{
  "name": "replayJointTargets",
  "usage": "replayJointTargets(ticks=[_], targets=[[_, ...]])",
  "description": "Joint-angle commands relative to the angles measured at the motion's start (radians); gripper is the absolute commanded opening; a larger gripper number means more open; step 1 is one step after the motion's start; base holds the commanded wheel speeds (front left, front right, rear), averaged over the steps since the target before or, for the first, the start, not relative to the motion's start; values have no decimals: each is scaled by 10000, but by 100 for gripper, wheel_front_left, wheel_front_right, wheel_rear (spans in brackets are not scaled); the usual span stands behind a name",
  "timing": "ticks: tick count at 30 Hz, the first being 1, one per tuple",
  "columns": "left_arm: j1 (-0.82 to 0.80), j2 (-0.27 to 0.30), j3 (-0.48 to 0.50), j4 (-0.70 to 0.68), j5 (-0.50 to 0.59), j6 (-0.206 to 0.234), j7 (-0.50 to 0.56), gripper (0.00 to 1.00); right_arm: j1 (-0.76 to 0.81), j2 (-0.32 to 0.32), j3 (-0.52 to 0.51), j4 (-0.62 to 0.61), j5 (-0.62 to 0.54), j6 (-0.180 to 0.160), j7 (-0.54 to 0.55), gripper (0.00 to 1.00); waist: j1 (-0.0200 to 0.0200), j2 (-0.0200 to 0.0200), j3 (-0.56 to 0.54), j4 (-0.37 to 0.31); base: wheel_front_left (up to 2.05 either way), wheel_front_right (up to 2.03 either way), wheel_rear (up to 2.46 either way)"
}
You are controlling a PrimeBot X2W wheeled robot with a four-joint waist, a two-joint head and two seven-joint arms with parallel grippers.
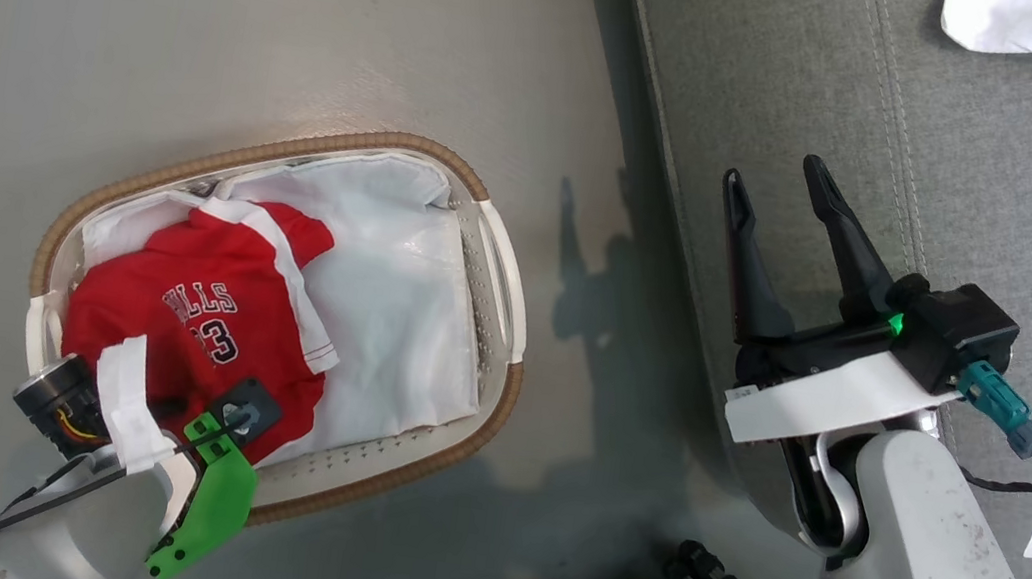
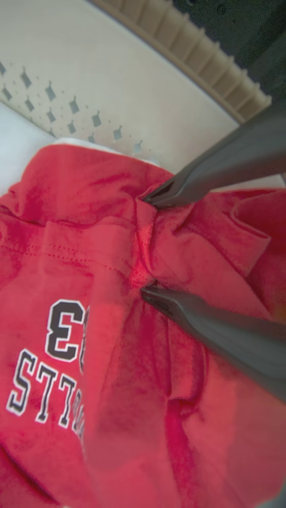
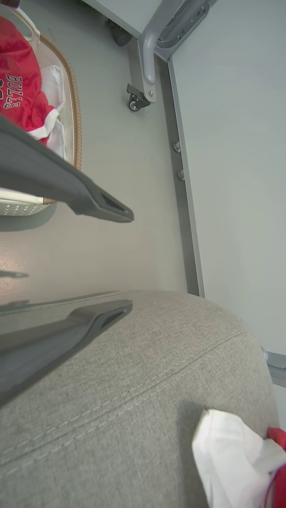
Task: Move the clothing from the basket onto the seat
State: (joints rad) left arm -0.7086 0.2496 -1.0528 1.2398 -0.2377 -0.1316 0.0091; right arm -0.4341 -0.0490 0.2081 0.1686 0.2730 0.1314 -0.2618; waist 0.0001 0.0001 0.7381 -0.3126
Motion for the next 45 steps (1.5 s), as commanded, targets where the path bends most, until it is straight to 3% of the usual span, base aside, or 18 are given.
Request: replayJointTargets(ticks=[1, 3, 4, 6, 19, 32, 38, 45], targets=[[-177, 147, -57, 86, -96, 20, 145, 75, -108, -28, 18, -36, 87, -14, -49, 100, -1, -1, 181, -208, 0, 0, 0], [-247, 189, -148, 117, -167, 20, 286, 45, -110, -26, 34, -36, 140, -14, -49, 100, -1, -1, 217, -270, 0, 0, 0], [-322, 226, -203, 135, -171, 20, 350, 36, -113, -26, 37, -35, 186, -14, -49, 100, -1, -1, 235, -302, 0, 0, 0], [-370, 283, -270, 177, -184, 20, 500, 0, -122, -26, 33, -32, 234, -14, -49, 100, -1, -1, 258, -351, 0, 0, 0], [-328, -190, -426, -142, -598, 20, -343, 0, 55, -29, -259, 193, 36, -14, -49, 100, -1, -1, -373, -145, 0, 0, 0], [111, -975, 249, -708, -1491, 311, -2507, 0, 800, -34, -842, 598, -878, -14, -49, 100, -1, -1, -2729, 944, 0, 0, 0], [350, -917, 730, -1912, -1694, 625, -2741, 0, 1353, -36, -1027, 789, -1223, -14, -49, 100, -1, -1, -4026, 1367, 0, 0, 0], [908, -264, 1609, -4781, -1402, 1131, -2745, 0, 2045, -37, -1150, 999, -1502, -14, -49, 100, -1, -1, -5352, 1646, 0, 0, 0]])
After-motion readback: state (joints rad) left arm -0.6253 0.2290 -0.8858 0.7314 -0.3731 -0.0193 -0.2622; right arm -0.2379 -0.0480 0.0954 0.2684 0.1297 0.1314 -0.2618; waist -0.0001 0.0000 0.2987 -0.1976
